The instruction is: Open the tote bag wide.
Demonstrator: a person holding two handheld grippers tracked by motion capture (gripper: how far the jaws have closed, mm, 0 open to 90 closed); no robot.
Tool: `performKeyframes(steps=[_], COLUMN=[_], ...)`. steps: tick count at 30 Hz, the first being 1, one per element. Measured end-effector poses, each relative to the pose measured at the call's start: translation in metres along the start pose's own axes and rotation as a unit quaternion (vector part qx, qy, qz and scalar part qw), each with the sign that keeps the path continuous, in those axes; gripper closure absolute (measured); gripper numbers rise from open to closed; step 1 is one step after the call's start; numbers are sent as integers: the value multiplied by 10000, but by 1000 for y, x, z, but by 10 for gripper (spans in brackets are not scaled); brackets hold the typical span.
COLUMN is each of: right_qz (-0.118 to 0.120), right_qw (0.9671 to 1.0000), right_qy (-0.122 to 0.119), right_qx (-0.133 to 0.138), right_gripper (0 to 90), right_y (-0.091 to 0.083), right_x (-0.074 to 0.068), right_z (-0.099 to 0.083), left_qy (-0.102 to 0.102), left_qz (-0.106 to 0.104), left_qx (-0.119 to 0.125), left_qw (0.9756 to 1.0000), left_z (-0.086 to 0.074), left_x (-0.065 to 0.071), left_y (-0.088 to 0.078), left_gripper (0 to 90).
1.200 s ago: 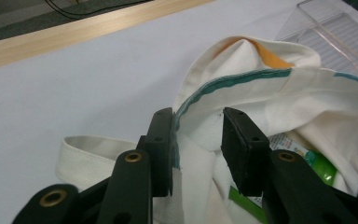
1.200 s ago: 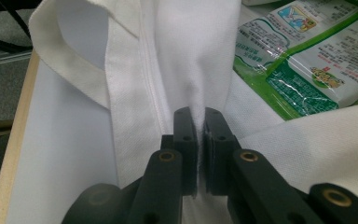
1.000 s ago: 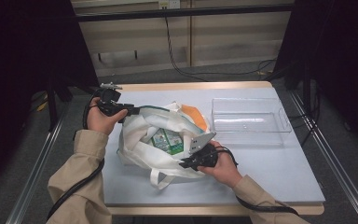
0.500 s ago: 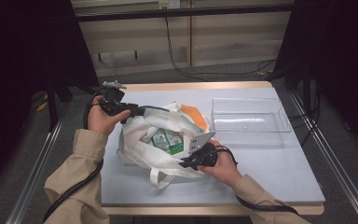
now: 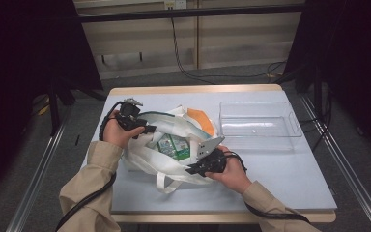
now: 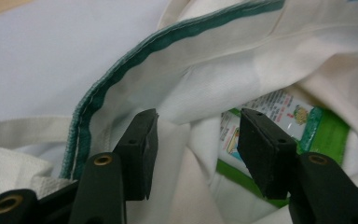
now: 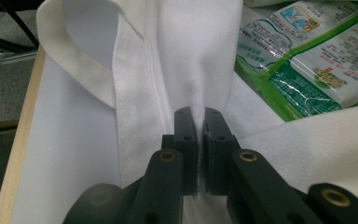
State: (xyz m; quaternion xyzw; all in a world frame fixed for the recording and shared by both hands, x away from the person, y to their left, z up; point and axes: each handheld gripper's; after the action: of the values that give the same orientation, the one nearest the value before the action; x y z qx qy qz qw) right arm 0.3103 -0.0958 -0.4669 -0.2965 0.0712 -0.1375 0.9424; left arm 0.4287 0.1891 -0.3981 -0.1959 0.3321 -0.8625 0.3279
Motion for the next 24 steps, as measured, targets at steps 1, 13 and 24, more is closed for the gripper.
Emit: performKeyframes(steps=[1,13,24], right_qz=[-1,-10,-30], right_qw=[10000,10000,10000], right_qy=[-6,-81,-19], right_qx=[-13,21,78], right_gripper=[868,869,870], right_y=[0,0,0], right_x=[0,-4,-4], right_z=[0,-2,-4], left_qy=[50,177,-134], left_qz=[17,239,292], left_qx=[-70,-393,-306], left_qw=[10000,9988,9990], left_z=[-1,-19,-24], left_x=[-2,-8,-14], left_y=[0,22,26], left_gripper=[480,467,885])
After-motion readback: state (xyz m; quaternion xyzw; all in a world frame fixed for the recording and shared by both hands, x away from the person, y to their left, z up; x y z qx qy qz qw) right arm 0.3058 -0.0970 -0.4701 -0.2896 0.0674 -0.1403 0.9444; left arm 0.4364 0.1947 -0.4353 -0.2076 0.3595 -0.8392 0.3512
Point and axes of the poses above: each handheld gripper's, and its own axes: y roughly forward along the jaws, z roughly out of its top, x roughly to its right, and after that the axes turned 5 degrees about x, right-handed
